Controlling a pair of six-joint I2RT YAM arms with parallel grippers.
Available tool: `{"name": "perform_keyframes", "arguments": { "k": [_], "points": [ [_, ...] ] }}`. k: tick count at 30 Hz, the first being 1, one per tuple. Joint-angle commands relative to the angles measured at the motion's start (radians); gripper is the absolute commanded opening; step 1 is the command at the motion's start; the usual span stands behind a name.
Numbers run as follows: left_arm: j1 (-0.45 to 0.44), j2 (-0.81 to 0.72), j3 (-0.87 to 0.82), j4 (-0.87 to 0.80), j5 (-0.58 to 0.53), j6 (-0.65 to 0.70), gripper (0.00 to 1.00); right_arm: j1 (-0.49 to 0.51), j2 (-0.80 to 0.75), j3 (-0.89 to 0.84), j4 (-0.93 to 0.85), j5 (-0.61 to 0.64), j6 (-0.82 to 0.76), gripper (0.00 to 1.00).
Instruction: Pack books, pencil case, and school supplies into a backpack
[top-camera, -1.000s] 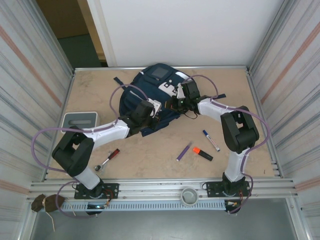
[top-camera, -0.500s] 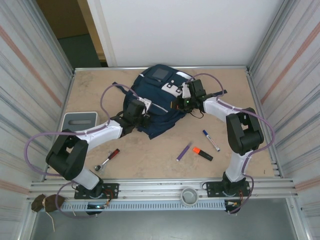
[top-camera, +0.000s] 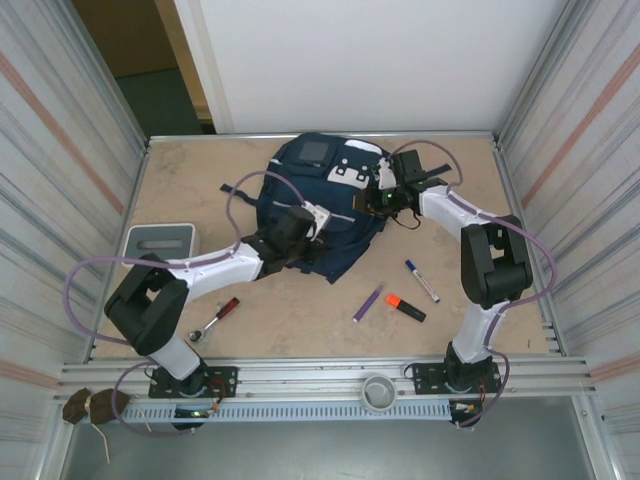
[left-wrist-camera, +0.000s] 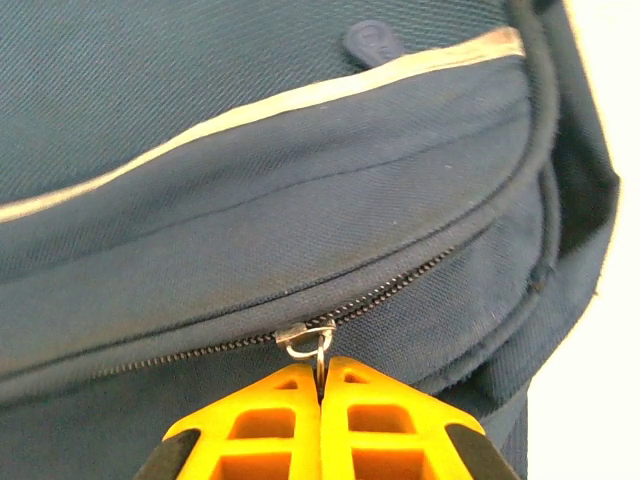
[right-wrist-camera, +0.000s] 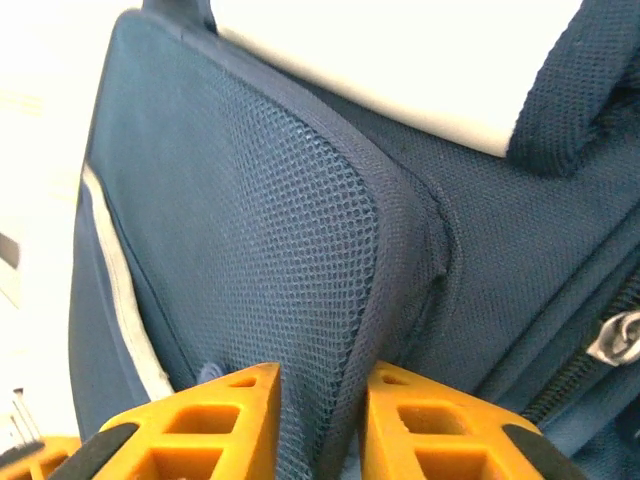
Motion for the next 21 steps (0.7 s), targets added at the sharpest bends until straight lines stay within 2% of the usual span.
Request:
{"name": "perform_keyframes", "arguments": {
  "k": [1, 4, 6, 9, 14, 15, 19, 21],
  "points": [
    [-0.037, 0.032, 0.070, -0.001, 0.030, -0.011, 0.00, -0.009, -0.085, -0.009, -0.012, 0.025, -0.028, 0.36],
    [-0.056, 0.052, 0.088, 0.003, 0.026, -0.013, 0.00, -0.008, -0.146, -0.105, 0.005, 0.095, -0.024, 0.46],
    [-0.064, 0.059, 0.090, 0.009, 0.026, -0.014, 0.00, -0.006, -0.181, -0.176, 0.044, 0.114, 0.002, 0.50],
    [-0.069, 0.067, 0.090, 0.013, 0.026, -0.014, 0.00, 0.012, -0.199, -0.245, 0.111, 0.109, 0.042, 0.53],
    [-0.070, 0.058, 0.067, 0.017, 0.003, -0.008, 0.00, 0.050, -0.162, -0.242, 0.165, 0.114, 0.049, 0.54],
    [-0.070, 0.053, 0.058, 0.016, -0.009, -0.004, 0.00, 0.052, -0.160, -0.243, 0.174, 0.118, 0.047, 0.49],
    [-0.070, 0.024, 0.014, 0.003, -0.079, 0.021, 0.00, 0.040, -0.167, -0.254, 0.175, 0.140, 0.031, 0.17],
    [-0.066, 0.003, -0.013, -0.001, -0.119, 0.034, 0.00, 0.027, -0.176, -0.261, 0.172, 0.130, 0.024, 0.08]
  ]
}}
